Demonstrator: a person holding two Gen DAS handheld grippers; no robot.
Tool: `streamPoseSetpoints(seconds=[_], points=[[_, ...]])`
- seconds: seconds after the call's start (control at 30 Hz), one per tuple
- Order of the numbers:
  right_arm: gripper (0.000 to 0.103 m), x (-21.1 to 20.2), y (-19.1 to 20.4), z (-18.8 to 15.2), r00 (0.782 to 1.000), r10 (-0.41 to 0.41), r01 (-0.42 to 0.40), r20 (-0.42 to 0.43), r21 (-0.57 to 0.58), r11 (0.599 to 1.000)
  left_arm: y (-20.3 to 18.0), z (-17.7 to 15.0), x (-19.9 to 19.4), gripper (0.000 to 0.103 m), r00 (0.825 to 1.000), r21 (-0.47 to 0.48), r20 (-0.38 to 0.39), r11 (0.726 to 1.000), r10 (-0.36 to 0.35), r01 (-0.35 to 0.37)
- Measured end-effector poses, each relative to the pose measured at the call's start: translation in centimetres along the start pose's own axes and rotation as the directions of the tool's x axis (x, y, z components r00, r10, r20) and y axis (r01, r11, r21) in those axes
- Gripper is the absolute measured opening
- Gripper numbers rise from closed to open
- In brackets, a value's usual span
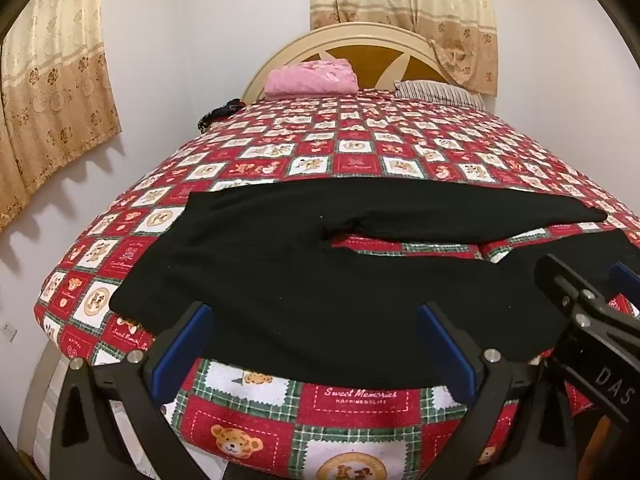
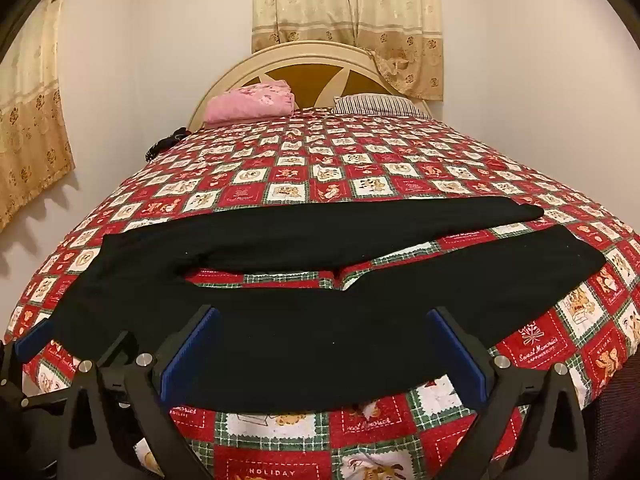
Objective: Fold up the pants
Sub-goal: 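Move both grippers toward the waistband of the black pants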
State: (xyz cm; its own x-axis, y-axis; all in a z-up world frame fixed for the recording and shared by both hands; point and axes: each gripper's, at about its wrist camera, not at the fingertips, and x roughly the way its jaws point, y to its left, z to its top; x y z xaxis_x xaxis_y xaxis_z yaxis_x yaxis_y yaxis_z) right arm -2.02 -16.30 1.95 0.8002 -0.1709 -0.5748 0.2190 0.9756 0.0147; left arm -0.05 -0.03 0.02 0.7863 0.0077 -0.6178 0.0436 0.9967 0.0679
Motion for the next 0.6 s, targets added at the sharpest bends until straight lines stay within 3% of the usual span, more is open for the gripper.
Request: streamPoseSetpoints(seconds=[0.6], points=[[0.102, 0.13, 0.07, 0.03, 1.0, -0.003, 0.003, -0.006, -0.003, 1.0, -0.75, 0.1, 0.05, 0.103, 1.0, -0.008, -0.018, 1.0, -0.014, 0.014]])
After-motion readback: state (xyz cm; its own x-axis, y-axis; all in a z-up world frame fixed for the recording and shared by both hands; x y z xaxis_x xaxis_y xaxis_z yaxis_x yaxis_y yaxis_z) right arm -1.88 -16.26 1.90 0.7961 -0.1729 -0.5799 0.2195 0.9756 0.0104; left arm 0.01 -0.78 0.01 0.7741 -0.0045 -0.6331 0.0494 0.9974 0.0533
